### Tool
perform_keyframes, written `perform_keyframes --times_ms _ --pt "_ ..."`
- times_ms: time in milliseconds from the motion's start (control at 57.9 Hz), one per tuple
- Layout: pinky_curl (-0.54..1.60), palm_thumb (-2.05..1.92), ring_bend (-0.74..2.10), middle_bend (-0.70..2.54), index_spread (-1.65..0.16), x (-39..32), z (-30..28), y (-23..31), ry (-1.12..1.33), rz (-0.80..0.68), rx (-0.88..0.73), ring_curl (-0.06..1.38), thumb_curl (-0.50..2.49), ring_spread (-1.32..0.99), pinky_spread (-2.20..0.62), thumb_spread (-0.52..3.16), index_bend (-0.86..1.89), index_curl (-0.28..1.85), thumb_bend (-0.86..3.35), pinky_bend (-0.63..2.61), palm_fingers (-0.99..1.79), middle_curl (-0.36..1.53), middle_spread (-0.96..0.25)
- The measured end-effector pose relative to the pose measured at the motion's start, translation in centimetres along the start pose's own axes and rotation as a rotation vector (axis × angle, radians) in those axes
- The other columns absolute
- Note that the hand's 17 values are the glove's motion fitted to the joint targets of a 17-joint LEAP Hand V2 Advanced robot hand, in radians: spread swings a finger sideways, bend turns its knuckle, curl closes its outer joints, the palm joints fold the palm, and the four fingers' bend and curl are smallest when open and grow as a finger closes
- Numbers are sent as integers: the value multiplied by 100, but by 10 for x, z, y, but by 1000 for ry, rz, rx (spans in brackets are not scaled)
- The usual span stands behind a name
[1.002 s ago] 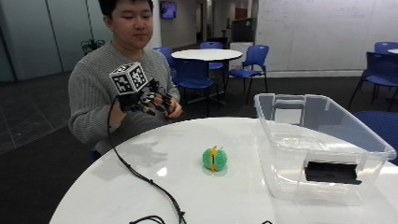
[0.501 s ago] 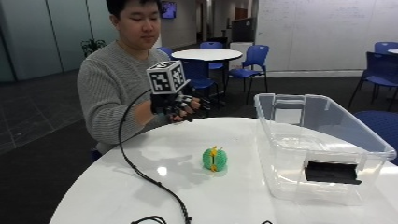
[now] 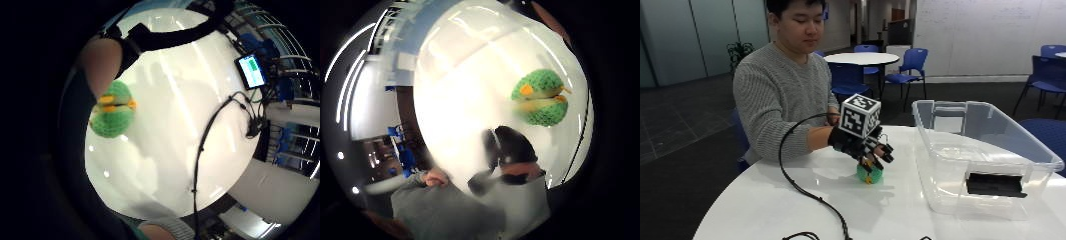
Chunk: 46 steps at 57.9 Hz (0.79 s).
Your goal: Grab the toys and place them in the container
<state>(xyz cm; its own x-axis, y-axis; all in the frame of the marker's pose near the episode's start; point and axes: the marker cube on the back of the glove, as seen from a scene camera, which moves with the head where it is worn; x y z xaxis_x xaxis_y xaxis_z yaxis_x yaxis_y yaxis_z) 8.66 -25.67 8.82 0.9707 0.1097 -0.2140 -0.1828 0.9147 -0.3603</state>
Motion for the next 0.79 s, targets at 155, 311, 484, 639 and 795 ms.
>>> perform_keyframes --times_ms 155,311,484,639,795 --pt "35 24 80 17 -34 1 44 -10 102 20 -101 28 29 -27 -1 139 12 25 3 93 3 33 -19" --pt "35 35 92 23 -35 2 50 -15 116 30 -62 32 33 -32 -10 141 16 24 7 96 16 36 -21" --pt "35 39 96 30 -36 -1 39 -15 109 -6 -16 34 35 -38 -19 143 16 27 8 95 28 40 -23" --pt "35 40 100 36 -37 -3 -59 -8 -44 -103 135 35 38 -40 -25 144 16 28 6 96 39 44 -26" --pt "35 40 101 38 -37 -22 -166 4 -81 -235 289 37 40 -40 -27 144 16 29 5 96 42 46 -28"
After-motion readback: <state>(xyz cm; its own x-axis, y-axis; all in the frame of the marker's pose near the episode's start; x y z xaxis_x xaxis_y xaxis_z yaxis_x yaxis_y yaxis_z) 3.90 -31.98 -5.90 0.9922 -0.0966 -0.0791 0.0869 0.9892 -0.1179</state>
